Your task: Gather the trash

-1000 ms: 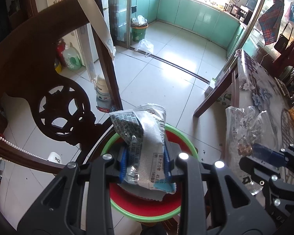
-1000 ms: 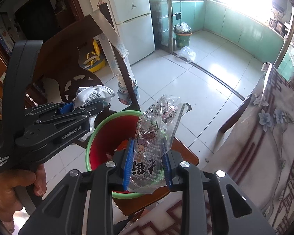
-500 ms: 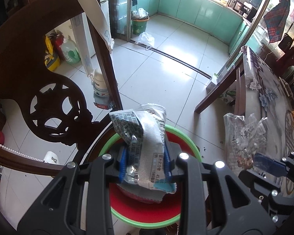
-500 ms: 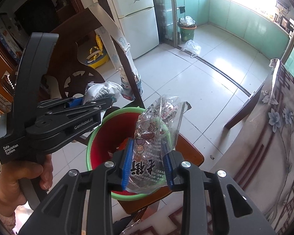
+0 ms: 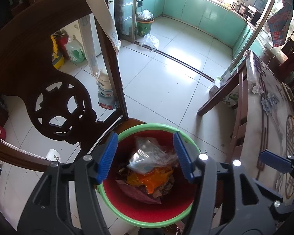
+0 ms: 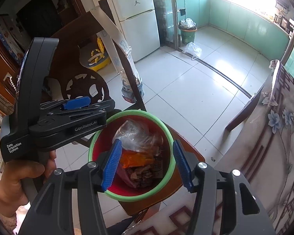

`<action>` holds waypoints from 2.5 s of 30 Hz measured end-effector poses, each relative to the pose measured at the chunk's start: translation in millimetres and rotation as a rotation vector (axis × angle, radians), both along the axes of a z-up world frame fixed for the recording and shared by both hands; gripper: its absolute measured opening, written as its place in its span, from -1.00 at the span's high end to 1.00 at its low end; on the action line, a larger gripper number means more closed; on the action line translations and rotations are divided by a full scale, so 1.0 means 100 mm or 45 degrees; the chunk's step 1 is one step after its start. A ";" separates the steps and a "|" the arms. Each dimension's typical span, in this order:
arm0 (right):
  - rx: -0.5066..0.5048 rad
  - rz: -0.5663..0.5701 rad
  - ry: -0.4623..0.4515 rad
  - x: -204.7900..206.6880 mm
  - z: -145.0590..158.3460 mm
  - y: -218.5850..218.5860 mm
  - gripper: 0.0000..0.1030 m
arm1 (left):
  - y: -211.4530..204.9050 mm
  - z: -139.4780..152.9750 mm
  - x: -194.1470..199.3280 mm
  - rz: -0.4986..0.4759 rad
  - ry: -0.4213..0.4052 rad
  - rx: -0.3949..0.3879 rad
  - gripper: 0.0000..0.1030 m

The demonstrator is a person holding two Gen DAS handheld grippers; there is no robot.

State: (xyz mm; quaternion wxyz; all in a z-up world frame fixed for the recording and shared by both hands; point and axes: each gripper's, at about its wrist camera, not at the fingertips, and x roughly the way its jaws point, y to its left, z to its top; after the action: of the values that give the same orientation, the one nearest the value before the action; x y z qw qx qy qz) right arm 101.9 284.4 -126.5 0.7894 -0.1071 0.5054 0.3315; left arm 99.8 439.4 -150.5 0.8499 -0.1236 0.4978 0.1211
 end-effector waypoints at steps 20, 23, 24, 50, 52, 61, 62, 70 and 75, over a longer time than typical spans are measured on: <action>0.051 -0.257 -0.155 -0.33 0.36 -1.01 -0.51 | -0.68 0.42 -0.31 -0.088 -0.130 0.081 -0.53; 0.062 -0.309 -0.175 -0.37 0.42 -1.32 -0.53 | -0.96 0.50 -0.33 -0.124 -0.154 0.093 -0.59; 0.064 -0.320 -0.184 -0.39 0.44 -1.42 -0.54 | -1.08 0.53 -0.34 -0.133 -0.164 0.096 -0.62; 0.187 -0.877 -0.903 -1.19 1.45 -4.40 -0.86 | -3.78 1.97 -1.00 -0.127 -0.930 0.215 -0.90; 0.186 -0.892 -0.889 -1.17 1.42 -4.49 -0.86 | -3.87 1.96 -0.97 -0.144 -0.881 0.171 -0.90; 0.170 -0.915 -0.886 -1.27 1.38 -4.70 -0.86 | -4.10 1.93 -1.01 -0.180 -0.839 0.196 -0.90; 0.168 -0.917 -0.884 -1.27 1.38 -4.70 -0.86 | -4.10 1.92 -1.01 -0.179 -0.832 0.193 -0.90; 0.164 -0.913 -0.871 -1.27 1.35 -4.72 -0.86 | -4.09 1.86 -1.01 -0.159 -0.793 0.171 -0.90; 0.164 -0.905 -0.869 -1.27 1.34 -4.73 -0.86 | -4.09 1.86 -1.00 -0.149 -0.783 0.170 -0.90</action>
State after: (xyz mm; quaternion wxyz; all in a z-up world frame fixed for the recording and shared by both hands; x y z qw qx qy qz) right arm -24.9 -188.5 7.1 0.9791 0.0184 0.2018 0.0186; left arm -0.4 30.0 35.5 0.9722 -0.0695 0.2148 0.0614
